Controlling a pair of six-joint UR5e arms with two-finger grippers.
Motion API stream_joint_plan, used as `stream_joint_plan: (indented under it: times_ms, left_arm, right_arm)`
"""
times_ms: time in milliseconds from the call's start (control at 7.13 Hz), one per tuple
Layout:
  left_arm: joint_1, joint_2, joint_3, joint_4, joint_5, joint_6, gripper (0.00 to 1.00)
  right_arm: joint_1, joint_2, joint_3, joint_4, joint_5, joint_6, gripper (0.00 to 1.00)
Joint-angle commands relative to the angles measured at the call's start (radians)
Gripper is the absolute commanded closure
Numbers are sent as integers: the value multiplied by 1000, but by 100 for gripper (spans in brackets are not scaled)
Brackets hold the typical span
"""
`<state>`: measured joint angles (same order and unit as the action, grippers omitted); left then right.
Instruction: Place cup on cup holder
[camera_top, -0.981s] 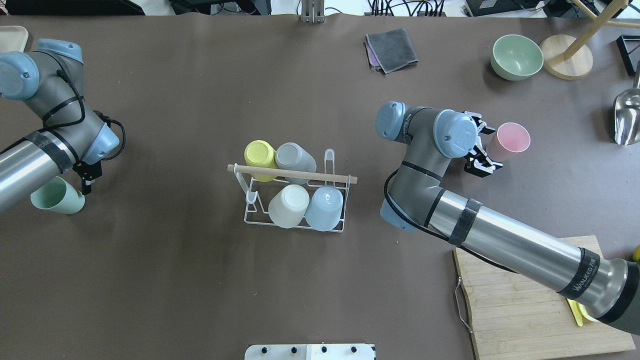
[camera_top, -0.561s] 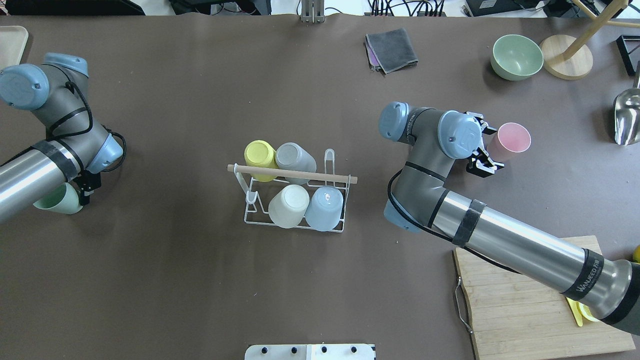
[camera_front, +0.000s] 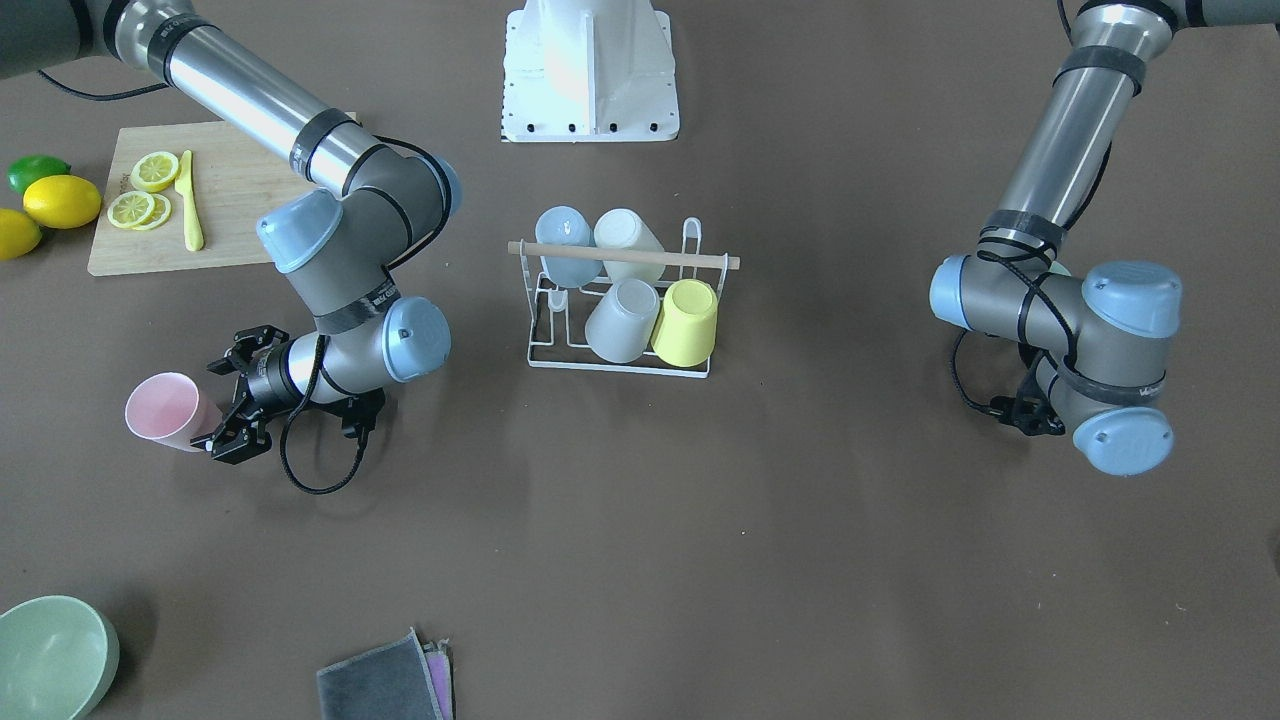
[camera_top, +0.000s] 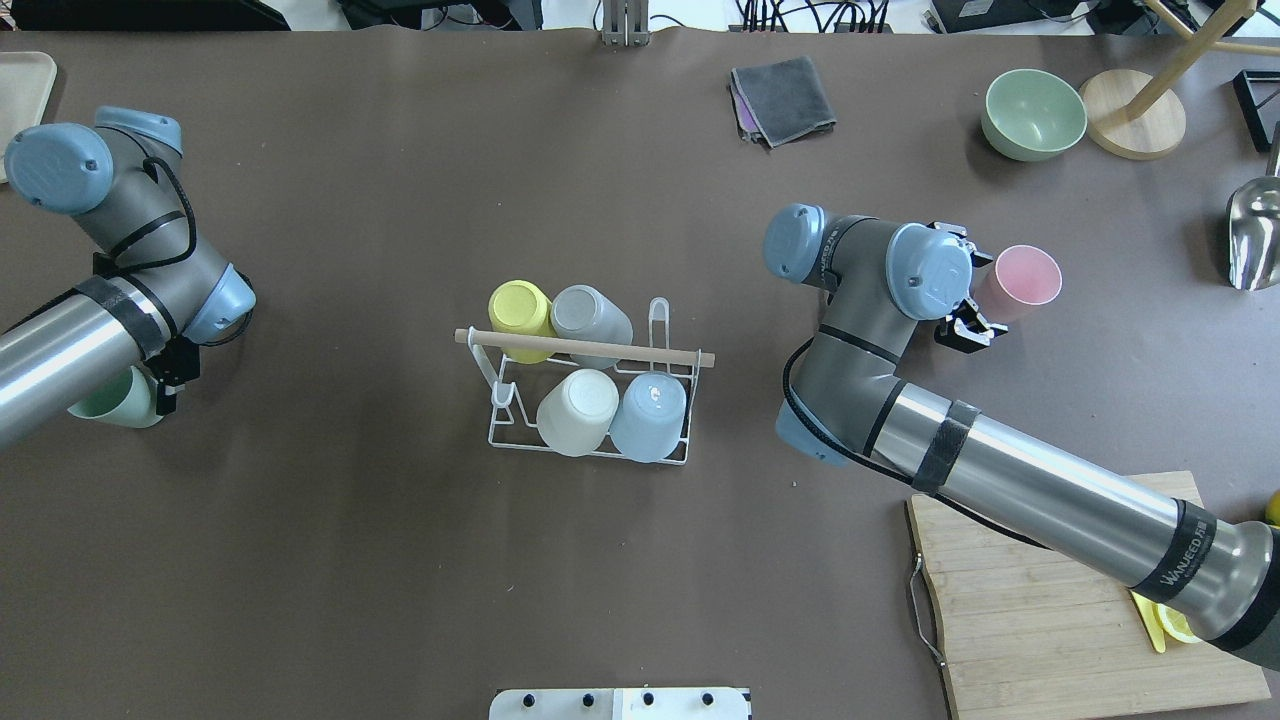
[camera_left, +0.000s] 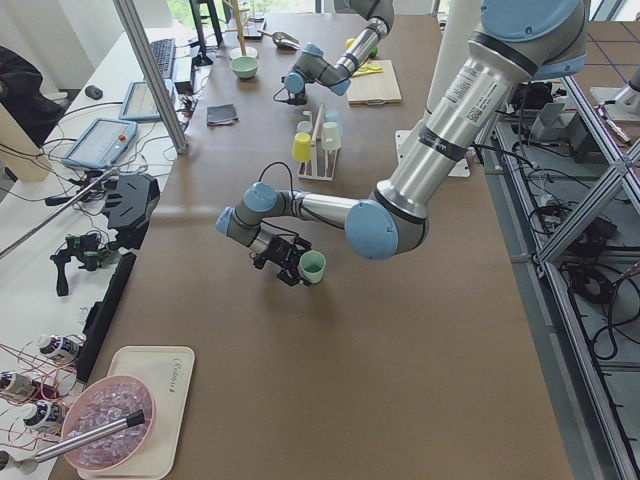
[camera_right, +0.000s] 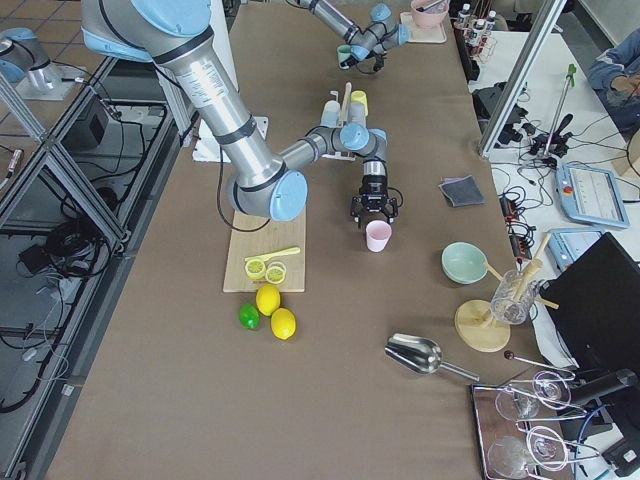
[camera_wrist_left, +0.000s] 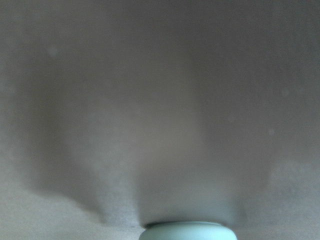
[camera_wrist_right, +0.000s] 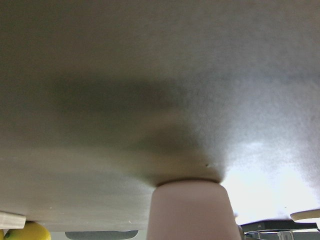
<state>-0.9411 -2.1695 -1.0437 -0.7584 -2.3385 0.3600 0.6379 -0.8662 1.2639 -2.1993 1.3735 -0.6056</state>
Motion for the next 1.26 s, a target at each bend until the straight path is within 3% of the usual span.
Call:
stream_joint_plan:
  times_ms: [0, 140, 280, 421, 841, 1121]
  left_arm:
    - [-1, -1, -1, 10, 7, 10, 3]
    - [-1, 0, -1, 10, 8, 19, 42]
    - [-1, 0, -3, 11, 7, 36, 91]
    - [-1, 2, -21, 33, 7, 37, 100]
    - [-5, 0, -116, 202, 67, 181, 100]
    - [-51, 7, -249, 299, 114, 188, 100]
  right_arm:
    - [2, -4, -1, 10, -8, -2, 0]
    - [5, -8, -1, 13, -10, -3, 0]
    - [11, -13, -1, 22, -10, -3, 0]
    - [13, -20, 0, 26, -13, -3, 0]
    - [16, -36, 0, 46, -16, -6, 0]
    - [17, -43, 0, 55, -16, -8, 0]
